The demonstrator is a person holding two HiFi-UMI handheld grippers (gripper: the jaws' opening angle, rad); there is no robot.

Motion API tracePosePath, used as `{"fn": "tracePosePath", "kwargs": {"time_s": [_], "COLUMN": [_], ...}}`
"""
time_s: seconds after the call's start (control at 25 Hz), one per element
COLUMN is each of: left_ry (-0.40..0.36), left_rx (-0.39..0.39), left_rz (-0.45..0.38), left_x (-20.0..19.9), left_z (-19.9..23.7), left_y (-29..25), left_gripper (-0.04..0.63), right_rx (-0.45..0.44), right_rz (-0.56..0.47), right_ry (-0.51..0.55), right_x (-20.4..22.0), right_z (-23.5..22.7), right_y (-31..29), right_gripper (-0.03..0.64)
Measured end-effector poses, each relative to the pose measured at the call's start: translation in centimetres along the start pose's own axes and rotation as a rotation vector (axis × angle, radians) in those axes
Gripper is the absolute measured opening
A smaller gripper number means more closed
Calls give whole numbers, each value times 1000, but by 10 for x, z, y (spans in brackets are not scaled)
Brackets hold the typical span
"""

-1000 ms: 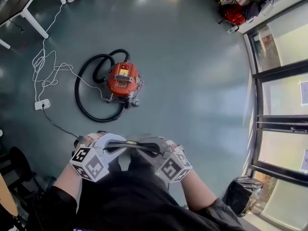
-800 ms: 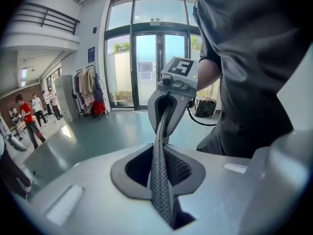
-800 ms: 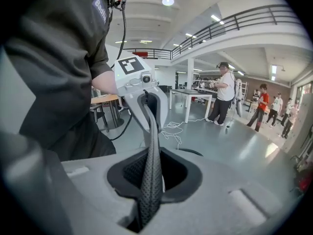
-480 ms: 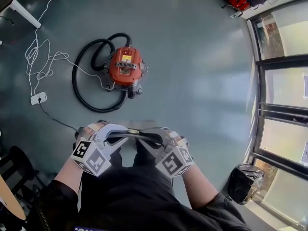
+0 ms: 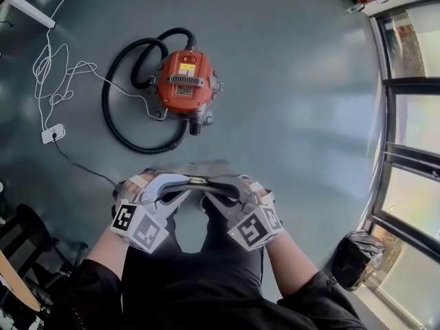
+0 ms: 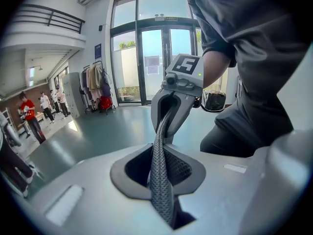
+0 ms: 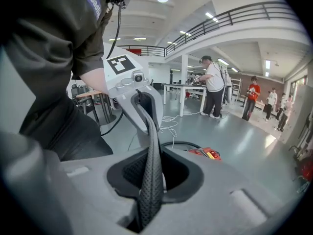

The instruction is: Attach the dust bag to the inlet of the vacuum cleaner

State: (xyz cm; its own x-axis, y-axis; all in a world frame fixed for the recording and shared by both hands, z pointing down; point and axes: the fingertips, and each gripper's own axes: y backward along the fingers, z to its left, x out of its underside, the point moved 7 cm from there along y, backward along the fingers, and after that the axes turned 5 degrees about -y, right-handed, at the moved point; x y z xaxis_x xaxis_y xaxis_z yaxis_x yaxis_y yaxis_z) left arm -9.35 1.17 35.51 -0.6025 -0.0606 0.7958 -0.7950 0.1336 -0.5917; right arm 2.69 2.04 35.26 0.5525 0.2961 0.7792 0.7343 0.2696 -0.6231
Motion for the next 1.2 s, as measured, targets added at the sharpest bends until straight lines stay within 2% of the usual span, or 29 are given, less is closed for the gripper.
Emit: {"fn": "tracePosePath", "kwargs": {"time_s": [0.6, 1.2], "left_ry": [23, 78], "left_rx": [-35, -33], "left_rz": [14, -1], "left_x": [57, 154], "left_z": [7, 19], "left_y": [-63, -132], "left_gripper": [63, 64], "right_rx": [-12, 7], "right_rz": [-15, -12], "right_ry": [19, 31], "right_x": [68, 145], "right_z": [-31, -61], "right_y": [-48, -126], "right_gripper": [32, 35]}}
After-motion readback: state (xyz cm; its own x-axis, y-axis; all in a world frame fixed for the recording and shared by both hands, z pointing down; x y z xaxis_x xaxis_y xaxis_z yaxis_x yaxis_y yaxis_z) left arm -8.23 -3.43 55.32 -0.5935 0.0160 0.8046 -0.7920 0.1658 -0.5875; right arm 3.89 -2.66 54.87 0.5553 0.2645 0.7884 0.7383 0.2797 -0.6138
